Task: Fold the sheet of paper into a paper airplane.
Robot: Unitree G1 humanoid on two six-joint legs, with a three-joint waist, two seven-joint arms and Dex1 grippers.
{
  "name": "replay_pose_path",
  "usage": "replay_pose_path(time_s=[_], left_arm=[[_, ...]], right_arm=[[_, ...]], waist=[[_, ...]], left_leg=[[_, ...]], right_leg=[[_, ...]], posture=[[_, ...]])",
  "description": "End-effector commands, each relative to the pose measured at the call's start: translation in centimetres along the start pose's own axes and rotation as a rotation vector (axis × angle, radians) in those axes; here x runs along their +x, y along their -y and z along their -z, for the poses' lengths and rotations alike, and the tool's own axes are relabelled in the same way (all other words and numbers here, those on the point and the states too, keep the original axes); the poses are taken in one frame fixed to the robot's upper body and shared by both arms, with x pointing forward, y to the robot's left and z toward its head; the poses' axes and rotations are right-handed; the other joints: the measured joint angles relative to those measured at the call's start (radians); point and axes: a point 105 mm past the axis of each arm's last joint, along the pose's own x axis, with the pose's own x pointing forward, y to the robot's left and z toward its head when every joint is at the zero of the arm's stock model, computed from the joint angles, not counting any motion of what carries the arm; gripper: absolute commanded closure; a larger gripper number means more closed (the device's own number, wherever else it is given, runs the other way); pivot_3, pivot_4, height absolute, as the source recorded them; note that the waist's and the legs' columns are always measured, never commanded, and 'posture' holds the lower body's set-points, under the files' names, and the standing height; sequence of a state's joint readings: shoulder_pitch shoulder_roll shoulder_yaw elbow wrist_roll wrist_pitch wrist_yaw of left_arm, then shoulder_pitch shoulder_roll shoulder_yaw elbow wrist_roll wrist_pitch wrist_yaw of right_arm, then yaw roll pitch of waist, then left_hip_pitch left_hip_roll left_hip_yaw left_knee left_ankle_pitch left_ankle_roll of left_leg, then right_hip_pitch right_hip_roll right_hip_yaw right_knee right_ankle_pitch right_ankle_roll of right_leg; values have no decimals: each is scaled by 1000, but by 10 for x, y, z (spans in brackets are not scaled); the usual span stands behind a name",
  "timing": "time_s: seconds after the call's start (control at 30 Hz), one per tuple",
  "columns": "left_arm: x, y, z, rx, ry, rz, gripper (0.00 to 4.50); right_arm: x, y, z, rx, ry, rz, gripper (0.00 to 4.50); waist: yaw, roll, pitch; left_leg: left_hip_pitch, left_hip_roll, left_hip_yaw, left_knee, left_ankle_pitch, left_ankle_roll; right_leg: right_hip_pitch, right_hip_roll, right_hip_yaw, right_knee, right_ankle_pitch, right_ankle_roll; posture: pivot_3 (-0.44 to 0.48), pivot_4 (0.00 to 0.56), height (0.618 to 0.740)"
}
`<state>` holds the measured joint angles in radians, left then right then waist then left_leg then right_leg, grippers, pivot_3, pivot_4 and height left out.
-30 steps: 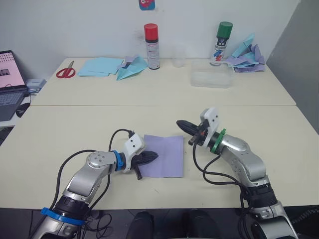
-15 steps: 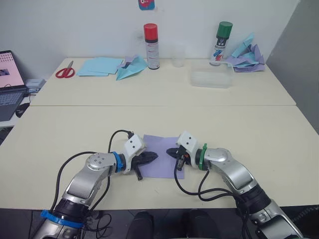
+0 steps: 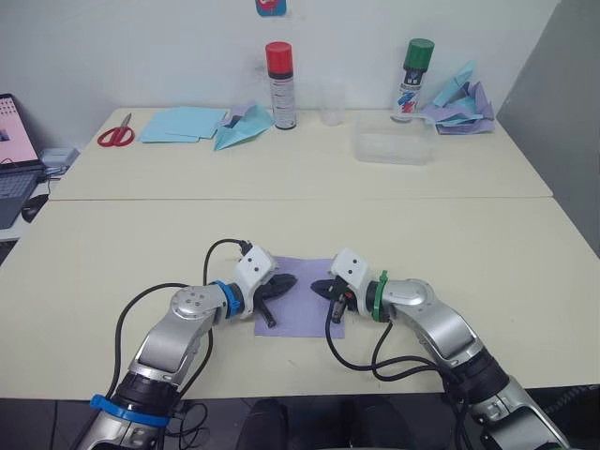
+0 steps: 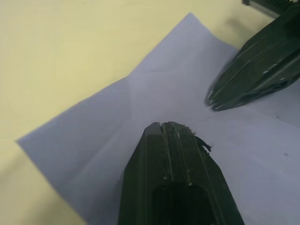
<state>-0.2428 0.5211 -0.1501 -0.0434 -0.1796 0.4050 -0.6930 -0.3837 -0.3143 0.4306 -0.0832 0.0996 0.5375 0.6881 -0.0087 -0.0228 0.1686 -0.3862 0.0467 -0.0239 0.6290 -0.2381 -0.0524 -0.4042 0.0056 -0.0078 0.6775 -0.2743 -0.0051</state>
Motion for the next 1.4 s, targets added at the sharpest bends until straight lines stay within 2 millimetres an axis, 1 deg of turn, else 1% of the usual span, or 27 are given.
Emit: replay_pose_path(time_s=[0.03, 0.13, 0.23, 0.27, 0.37, 0.43, 0.5, 0.57, 0.6, 0.67, 0.7, 0.73, 0.83, 0.87, 0.97, 1.07, 1.13, 1.2, 1.27, 1.3, 1.37, 1.4], left_arm=[[-11, -38, 18, -18, -53, -193, 4500], [-13, -50, 15, -36, -10, -253, 4500], [-16, -53, 2, -65, 68, -269, 4500], [-18, -54, -6, -71, 111, -271, 4500], [-27, -46, -46, -91, 297, -220, 4500], [-34, -41, -65, -83, 377, -195, 4500], [-39, -33, -76, -52, 407, -157, 4500], [-40, -21, -79, -45, 396, -100, 4500], [-39, -13, -78, -39, 380, -65, 4500], [-34, 3, -69, -51, 315, 3, 4500], [-31, 9, -61, -46, 261, 23, 4500], [-26, 15, -48, -36, 199, 36, 4500], [-17, 22, -20, 16, 76, 41, 4500], [-13, 26, -13, 1, 52, 51, 4500], [-8, 32, 0, -11, 0, 75, 4500], [-8, 35, 10, 19, -43, 104, 4500], [-8, 35, 13, 21, -55, 110, 4500], [-8, 35, 16, 19, -63, 114, 4500], [-7, 36, 17, 19, -66, 118, 4500], [-7, 37, 18, 12, -65, 117, 4500], [-5, 36, 18, -3, -58, 110, 4500], [-4, 36, 18, -7, -56, 107, 4500]], right_arm=[[-1, -3, 20, 65, -71, 3, 4476], [0, -4, 20, 70, -71, 3, 4476], [0, -3, 19, 70, -68, 8, 4476], [1, -3, 19, 70, -66, 9, 4476], [2, -3, 18, 67, -61, 11, 4476], [2, -3, 17, 68, -56, 11, 4476], [3, -3, 17, 68, -54, 10, 4476], [4, -3, 16, 68, -52, 10, 4476], [3, -3, 16, 67, -51, 10, 4476], [3, -3, 16, 67, -51, 10, 4476], [3, -3, 17, 68, -51, 10, 4476], [3, -3, 16, 68, -51, 9, 4476], [3, -2, 15, 69, -46, 6, 4476], [4, -1, 13, 72, -37, 10, 4476], [4, -3, 9, 71, -18, -4, 4476], [4, -3, 2, 83, 10, -7, 3927], [2, 3, -5, 93, 52, 29, 3283], [-4, 10, -20, 161, 147, 63, 2642], [-9, 16, -31, 209, 214, 89, 2642], [-14, 23, -34, 213, 238, 126, 2642], [-23, 35, -35, 222, 257, 190, 2642], [-25, 38, -35, 227, 259, 205, 2642]], waist=[[0, 0, 0], [0, 0, -1], [0, -1, -1], [0, -1, 0], [-1, -2, 0], [-2, -5, 2], [-4, -5, 2], [-7, -5, 2], [-12, -5, 2], [-18, -5, 2], [-19, -5, 2], [-20, -5, 2], [-20, -5, 2], [-20, -5, 2], [-20, -6, 2], [-20, -6, 2], [-19, -6, 2], [-18, -6, 2], [-17, -6, 2], [-17, -6, 2], [-16, -6, 2], [-15, -6, 2]], left_leg=[[1, 0, 0, 0, 0, 0], [1, 0, 0, 0, 0, 0], [1, 0, 2, 0, 0, 0], [1, 0, 2, 0, 0, 0], [0, 0, 1, 0, 0, 0], [0, 1, 0, 0, 0, 0], [0, 1, 0, 0, 0, 0], [0, 1, 1, 0, 0, 0], [0, 1, 1, 0, 0, 0], [0, 1, 1, -1, 0, 0], [0, 1, 1, -1, 0, 0], [0, 1, 1, 0, 0, 0], [0, 0, 1, 0, 0, 0], [0, 0, 1, 0, 0, 0], [0, 1, 1, 0, 0, 0], [0, 1, 0, -1, 0, 0], [0, 1, 0, -1, 0, 0], [0, 0, 0, 0, 0, 0], [0, 0, 0, 0, 0, 0], [-1, 0, 1, 0, 0, 0], [-1, 0, 1, 0, 0, 0], [-1, 0, 1, 0, 0, 0]], right_leg=[[0, 0, 0, 1, 0, 0], [0, 0, 0, 1, 0, 0], [0, 0, 0, 0, 0, 0], [0, 0, 0, 0, 0, 0], [0, 0, 0, 1, 0, 0], [-1, 0, 0, 1, 0, 0], [0, 0, 1, 1, 0, 0], [0, 0, 1, 1, 0, 0], [0, 0, 1, 1, 0, 0], [0, 1, 2, 1, 0, 0], [0, 1, 2, 1, 0, 0], [0, 1, 2, 1, 0, 0], [0, 0, 2, 1, 0, 0], [0, 0, 2, 1, 0, 0], [-1, 1, 1, 1, 0, -1], [0, 1, 1, 1, 0, -1], [0, 1, 1, 1, 0, -1], [0, 0, 1, 1, 0, -1], [0, 0, 1, 1, 0, -1], [0, 0, 1, 1, 0, -1], [0, 0, 1, 0, 0, -1], [0, 0, 1, 0, 0, -1]], posture=[[0, 150, 740], [0, 150, 740], [0, 150, 740], [0, 150, 740], [0, 150, 740], [0, 150, 740], [0, 150, 740], [0, 150, 740], [0, 150, 740], [0, 150, 740], [0, 150, 740], [0, 150, 740], [0, 150, 740], [0, 150, 740], [0, 150, 740], [0, 150, 740], [0, 150, 740], [0, 150, 740], [0, 150, 740], [0, 150, 740], [0, 150, 740], [0, 150, 740]])
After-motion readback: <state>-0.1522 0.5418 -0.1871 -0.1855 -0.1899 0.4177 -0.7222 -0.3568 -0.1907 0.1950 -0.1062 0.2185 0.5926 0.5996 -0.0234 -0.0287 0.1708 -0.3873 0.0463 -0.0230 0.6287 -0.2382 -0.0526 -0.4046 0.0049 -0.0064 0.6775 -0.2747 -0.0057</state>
